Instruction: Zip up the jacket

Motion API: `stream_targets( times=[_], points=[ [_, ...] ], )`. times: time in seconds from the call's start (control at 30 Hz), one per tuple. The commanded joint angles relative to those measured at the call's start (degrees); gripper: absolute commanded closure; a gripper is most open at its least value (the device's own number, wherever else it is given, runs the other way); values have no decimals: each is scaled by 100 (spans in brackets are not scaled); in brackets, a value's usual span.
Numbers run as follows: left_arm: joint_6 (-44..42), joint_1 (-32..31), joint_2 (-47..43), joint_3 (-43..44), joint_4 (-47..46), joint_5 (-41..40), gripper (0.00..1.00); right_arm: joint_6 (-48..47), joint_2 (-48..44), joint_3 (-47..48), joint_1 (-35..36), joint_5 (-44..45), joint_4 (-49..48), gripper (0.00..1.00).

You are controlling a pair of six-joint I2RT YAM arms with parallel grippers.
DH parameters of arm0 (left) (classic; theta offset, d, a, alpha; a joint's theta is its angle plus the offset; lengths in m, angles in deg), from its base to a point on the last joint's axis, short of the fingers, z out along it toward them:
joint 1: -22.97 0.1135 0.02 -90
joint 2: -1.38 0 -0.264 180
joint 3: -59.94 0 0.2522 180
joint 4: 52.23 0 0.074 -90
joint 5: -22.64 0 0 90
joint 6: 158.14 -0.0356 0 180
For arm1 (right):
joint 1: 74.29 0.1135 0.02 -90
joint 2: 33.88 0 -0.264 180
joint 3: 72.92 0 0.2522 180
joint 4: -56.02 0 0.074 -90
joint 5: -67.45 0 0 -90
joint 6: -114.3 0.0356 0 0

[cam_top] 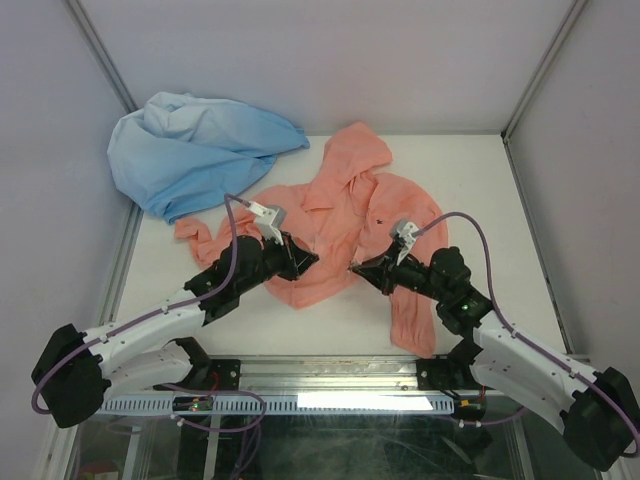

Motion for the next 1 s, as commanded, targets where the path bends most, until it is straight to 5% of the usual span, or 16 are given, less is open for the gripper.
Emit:
stream_targets(
  times=[0.0,0.27,0.97],
  points=[
    [-26,11,-424,-626,-2324,54,100,341,409,472,-355,-1484,-809,100],
    [-309,12,-368,-1820,-4870,85,100,1403,1560,836,-499,-2311,-1682,100],
    [-1870,-843,217,-1678,-5594,-1328,100,2269,2580,491,-154,-1596,-3312,100]
  ],
)
